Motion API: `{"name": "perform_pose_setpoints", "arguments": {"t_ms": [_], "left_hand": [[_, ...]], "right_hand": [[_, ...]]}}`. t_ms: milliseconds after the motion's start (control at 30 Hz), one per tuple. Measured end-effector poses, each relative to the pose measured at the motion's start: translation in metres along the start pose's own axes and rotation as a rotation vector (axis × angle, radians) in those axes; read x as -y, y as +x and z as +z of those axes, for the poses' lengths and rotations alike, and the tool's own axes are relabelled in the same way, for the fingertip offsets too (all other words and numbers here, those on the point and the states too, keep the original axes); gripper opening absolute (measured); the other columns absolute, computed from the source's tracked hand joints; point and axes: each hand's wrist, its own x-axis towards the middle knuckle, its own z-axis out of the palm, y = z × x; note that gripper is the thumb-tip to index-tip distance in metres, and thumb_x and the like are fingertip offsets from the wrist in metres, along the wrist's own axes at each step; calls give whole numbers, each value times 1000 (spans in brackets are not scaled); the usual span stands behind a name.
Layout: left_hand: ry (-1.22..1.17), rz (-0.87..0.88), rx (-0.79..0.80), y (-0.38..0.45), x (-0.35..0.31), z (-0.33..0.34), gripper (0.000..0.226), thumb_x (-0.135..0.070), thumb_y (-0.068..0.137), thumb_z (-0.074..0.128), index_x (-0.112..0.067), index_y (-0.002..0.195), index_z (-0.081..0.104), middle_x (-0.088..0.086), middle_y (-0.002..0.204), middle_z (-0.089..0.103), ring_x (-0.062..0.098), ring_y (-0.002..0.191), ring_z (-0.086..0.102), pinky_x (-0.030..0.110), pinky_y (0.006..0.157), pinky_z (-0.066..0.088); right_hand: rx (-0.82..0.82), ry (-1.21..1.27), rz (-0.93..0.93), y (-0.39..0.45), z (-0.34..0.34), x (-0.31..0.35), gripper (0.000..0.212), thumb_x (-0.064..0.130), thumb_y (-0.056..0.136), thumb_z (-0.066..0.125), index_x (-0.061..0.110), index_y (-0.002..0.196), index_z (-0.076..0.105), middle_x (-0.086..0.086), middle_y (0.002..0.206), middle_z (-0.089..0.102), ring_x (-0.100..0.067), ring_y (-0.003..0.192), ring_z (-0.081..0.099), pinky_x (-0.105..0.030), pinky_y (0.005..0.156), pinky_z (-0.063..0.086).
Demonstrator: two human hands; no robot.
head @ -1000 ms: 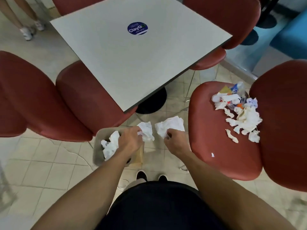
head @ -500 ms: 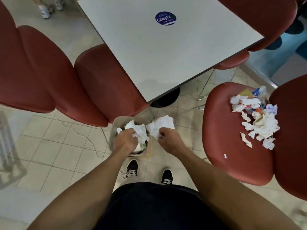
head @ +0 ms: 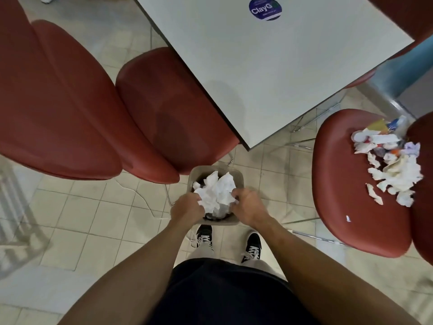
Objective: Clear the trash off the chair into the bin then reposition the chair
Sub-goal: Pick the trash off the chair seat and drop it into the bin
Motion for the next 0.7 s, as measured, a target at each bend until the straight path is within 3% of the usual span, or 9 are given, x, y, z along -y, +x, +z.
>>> {"name": "perform_pose_setpoints", "arguments": {"t_ms": [100,233,400,467,533,700], "left_hand": [[-65,-3,97,7,5,6,46,-23,83,58,-30,128,56,4,130,57,27,117,54,35,93,45],[-71,6,216,17,10,11,56,-31,79,61,-32,134,49,2,134,55,26,119,53,36,97,45],[-21,47,209,24,2,4,53,-29,80,58,-34,132,49,2,135,53,25,120,52,36,97,45],[-10,79,204,25,-5,1,53,-26,80,57,-33,132,50,2,135,52,25,119,52,34,95,45],[13,122,205,26,-14,-2,51,-25,81,56,-32,131,50,2,135,52,25,120,52,33,93,43],[72,195,223,22,-45,-5,49,-29,84,53,-34,132,48,0,132,56,20,115,56,33,94,45]], "right_hand": [[-14,50,47,7,6,2,26,16,81,63,19,107,65,-12,102,68,-29,88,62,-26,73,46],[-12,48,38,9,6,5,48,18,78,69,20,125,57,-6,112,62,-25,97,60,-27,81,46],[7,19,43,5,2,-5,44,27,70,56,23,113,52,-7,96,61,-30,97,58,-22,68,34],[-25,33,68,1,-5,-7,49,18,80,60,22,128,49,-11,110,61,-31,107,56,-27,79,43],[-35,29,95,-3,-11,-12,54,16,86,60,18,138,43,-13,124,57,-31,118,50,-34,95,43],[-71,94,200,-10,-26,-35,64,24,84,63,23,142,36,-16,131,52,-31,118,52,-34,97,44]]}}
